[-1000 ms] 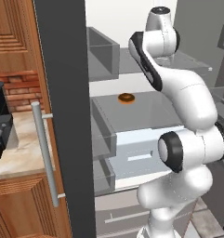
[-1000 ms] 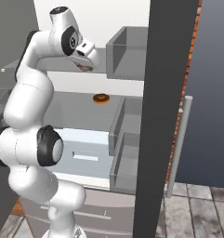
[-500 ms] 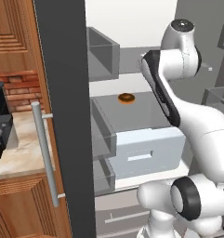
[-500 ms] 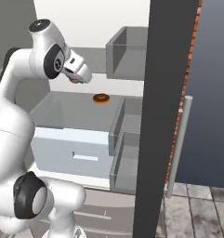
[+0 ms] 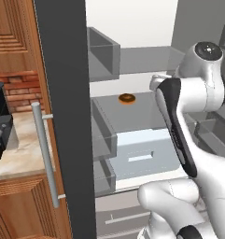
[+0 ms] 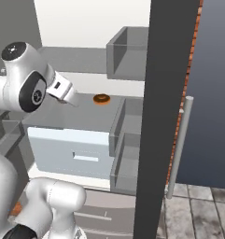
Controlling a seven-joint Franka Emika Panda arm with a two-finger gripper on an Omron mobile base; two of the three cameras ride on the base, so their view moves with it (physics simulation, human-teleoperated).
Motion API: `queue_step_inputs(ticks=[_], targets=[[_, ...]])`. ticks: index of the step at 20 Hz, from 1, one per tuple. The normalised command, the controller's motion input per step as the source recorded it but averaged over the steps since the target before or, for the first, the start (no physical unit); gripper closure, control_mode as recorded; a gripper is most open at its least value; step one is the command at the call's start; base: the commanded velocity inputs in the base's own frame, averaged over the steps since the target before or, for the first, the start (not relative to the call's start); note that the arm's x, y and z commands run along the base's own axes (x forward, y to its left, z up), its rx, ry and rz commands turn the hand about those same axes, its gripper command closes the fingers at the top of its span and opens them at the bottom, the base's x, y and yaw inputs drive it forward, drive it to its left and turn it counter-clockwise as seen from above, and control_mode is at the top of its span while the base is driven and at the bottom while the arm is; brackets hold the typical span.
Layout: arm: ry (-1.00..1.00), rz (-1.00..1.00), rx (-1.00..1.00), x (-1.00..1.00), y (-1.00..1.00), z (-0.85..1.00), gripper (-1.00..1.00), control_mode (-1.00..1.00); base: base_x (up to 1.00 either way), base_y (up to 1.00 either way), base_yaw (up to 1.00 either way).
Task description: Pick up the mango and tangerine from the fridge and place one fruit on each plate on the dining counter.
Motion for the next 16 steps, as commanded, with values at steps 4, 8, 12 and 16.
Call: queue_step_inputs(ticks=[4,8,12,16], targets=[[0.0,0.0,0.0,-1.0,0.0,-0.37,1.0,-1.0,0.0,0.0,0.0],[0.0,0.0,0.0,-1.0,0.0,-0.46,1.0,-1.0,0.0,0.0,0.0],[-0.01,0.0,0.0,-1.0,0.0,-0.44,1.0,-1.0,0.0,0.0,0.0],[-0.07,0.0,-0.01,-0.98,0.06,-0.29,1.0,-1.0,0.0,0.0,0.0]])
